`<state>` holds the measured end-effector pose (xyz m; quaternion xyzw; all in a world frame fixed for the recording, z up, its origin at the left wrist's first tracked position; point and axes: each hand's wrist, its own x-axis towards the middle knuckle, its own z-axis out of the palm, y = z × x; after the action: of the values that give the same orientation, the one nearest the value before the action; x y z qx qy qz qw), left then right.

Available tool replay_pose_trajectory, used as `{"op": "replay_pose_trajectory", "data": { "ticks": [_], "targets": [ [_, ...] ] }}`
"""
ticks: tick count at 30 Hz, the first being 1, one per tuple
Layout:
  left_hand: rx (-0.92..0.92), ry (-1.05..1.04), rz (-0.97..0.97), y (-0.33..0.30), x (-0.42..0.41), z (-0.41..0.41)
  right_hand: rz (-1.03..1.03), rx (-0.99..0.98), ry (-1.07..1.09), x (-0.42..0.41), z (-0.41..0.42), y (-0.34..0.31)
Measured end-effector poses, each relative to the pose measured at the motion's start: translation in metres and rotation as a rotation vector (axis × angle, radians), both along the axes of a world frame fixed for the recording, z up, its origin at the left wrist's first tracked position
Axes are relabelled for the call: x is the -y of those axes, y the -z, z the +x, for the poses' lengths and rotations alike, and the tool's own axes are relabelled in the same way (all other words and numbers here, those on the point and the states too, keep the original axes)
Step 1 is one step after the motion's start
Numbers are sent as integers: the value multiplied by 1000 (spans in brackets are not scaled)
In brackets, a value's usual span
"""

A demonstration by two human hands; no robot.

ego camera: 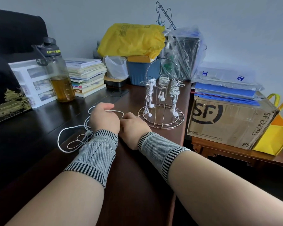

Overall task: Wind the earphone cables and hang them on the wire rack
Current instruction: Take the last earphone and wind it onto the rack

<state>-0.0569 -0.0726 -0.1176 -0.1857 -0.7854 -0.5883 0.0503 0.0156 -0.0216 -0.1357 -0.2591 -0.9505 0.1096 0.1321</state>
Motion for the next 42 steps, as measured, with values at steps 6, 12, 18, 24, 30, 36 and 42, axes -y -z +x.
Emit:
{"op": "replay_pose_trajectory", "data": {
  "ticks": [6, 12, 18, 24, 30, 36, 42],
  "targets": [
    [0, 33, 10, -2, -3, 2, 5, -64, 32, -2, 1, 1],
    [-104, 103, -114, -28, 12, -18, -261, -413, 423, -17, 19, -9],
    [-320, 194, -787, -34, 54, -60, -288, -412, 459, -17, 20, -9],
    [-296, 235, -960, -23, 76, -59, -117, -365, 333, -10, 19, -7],
    [-285, 394, -1133, -38, 80, -58, 90, -408, -137, 41, 15, -2],
    [-261, 585, -1222, -36, 89, -56, -14, -283, -113, 38, 12, -1],
    [-213, 673, -1029, -29, 84, -59, -95, -187, -159, 43, 10, 2]
  ]
}}
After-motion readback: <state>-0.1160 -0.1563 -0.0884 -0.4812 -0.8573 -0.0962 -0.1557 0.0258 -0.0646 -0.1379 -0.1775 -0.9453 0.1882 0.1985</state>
